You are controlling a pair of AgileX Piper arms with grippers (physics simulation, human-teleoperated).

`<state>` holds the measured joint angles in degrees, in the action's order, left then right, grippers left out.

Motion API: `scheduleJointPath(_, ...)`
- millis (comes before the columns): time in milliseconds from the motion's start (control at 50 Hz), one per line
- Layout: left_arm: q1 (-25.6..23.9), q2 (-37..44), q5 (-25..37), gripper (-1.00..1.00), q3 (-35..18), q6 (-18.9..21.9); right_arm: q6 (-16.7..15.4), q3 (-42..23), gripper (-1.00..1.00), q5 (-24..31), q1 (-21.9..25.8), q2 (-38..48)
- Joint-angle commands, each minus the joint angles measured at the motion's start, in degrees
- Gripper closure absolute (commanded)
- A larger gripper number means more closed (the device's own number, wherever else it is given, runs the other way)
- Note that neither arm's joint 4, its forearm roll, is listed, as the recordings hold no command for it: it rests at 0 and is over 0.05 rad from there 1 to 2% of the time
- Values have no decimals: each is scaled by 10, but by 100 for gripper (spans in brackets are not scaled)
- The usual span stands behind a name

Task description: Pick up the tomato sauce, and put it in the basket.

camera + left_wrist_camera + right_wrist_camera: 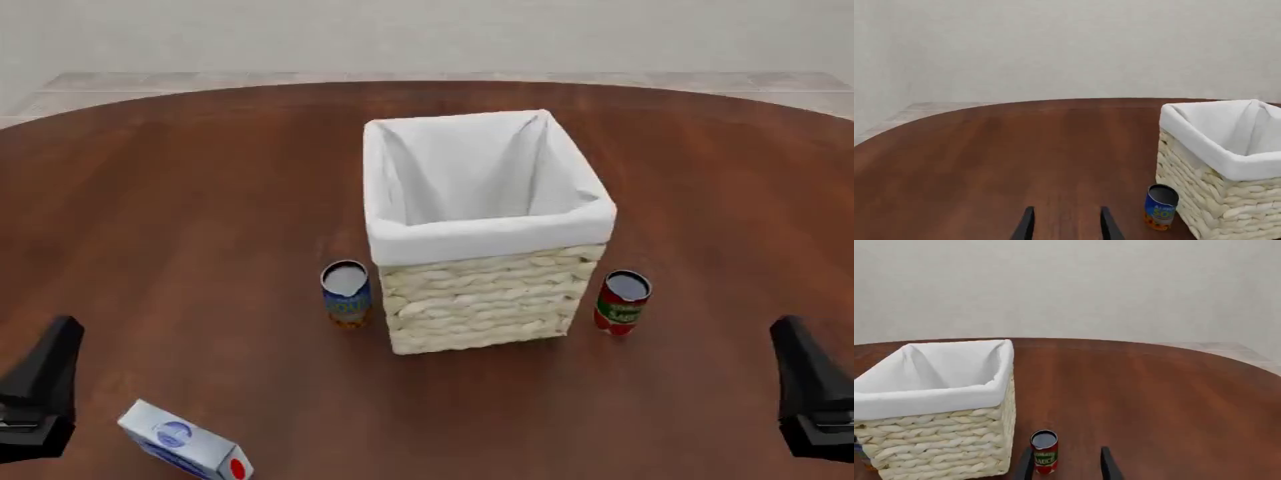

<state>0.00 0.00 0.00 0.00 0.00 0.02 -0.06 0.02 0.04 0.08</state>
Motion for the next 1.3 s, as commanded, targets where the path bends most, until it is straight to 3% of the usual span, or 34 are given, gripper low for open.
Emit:
scheduleJointPath(20, 0, 0, 0, -100, 0, 0, 1, -2, -100, 2, 2, 2)
scheduleJointPath(480, 0, 0, 0, -100, 0, 0, 5, -2, -100, -26, 28, 52)
scheduleJointPath(760, 0, 0, 0, -100, 0, 0, 3, -36, -100, -72, 56, 171)
scheduleJointPath(820, 0, 0, 0, -100, 0, 0, -9, -45, -100, -75, 68, 199)
scheduleJointPath(1300, 0, 0, 0, -100, 0, 0, -41, -74, -100, -92, 51, 344)
